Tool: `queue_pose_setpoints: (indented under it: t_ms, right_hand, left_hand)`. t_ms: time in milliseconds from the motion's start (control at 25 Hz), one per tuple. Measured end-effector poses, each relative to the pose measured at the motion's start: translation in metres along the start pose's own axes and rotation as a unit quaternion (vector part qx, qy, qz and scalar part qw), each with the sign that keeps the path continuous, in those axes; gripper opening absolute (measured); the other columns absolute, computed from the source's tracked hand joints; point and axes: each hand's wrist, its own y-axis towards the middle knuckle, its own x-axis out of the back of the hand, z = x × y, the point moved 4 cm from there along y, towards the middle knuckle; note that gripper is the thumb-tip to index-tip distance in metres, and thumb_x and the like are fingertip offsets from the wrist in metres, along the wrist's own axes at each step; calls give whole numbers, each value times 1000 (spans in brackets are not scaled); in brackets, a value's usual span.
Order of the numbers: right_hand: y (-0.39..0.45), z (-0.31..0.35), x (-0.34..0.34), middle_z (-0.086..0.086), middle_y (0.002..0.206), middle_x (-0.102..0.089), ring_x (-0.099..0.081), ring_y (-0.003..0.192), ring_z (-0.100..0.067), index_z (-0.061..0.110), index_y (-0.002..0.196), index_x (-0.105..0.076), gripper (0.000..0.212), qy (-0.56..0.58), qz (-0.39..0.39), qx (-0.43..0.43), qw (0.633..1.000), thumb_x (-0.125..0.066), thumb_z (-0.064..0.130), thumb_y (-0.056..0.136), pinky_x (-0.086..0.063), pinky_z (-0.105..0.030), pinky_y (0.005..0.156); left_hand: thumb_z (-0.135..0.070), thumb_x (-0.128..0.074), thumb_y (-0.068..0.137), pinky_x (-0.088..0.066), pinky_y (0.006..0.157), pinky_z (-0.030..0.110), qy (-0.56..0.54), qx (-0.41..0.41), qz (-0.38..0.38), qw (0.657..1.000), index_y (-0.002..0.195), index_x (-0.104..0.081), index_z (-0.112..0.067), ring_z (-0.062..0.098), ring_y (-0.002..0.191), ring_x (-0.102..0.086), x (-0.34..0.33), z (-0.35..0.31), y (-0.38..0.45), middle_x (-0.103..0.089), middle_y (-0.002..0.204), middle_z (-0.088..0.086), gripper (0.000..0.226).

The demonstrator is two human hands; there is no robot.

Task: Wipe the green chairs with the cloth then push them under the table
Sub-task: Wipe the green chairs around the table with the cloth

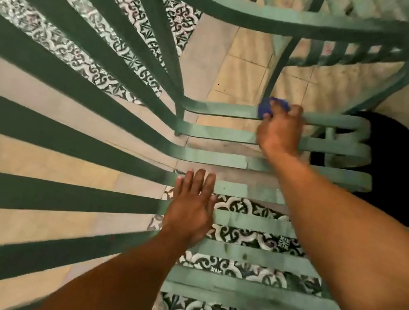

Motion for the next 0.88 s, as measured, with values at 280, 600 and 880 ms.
queue_pose_setpoints:
  t_ms: [280,600,880]
  right_hand:
    - [-47,101,-46,-13,130,-40,-42,115,-31,24,128,-51,31,-9,48,222,974,-46,28,97,-42,-39,94]
    - [-32,-165,65,-30,124,-44,-49,107,-46,8,118,-56,44,-42,-104,-64,992,-43,40,91,-42,-46,87]
    - [-106,30,-27,-11,126,-47,-50,111,-31,23,127,-53,33,33,61,74,995,-47,29,95,-38,-27,83]
  left_hand:
    - [-39,-29,100,-10,120,46,47,-21,-95,994,148,-29,-14,32,141,-27,-7,8,5,-36,149,17,53]
    - [-44,-8,101,-1,121,44,16,-15,-86,996,152,-14,-22,26,148,-8,-9,8,1,-17,159,10,56]
    - [-45,-16,101,3,120,43,38,-22,-72,996,153,-12,-19,29,148,-7,-8,10,3,-16,159,12,59]
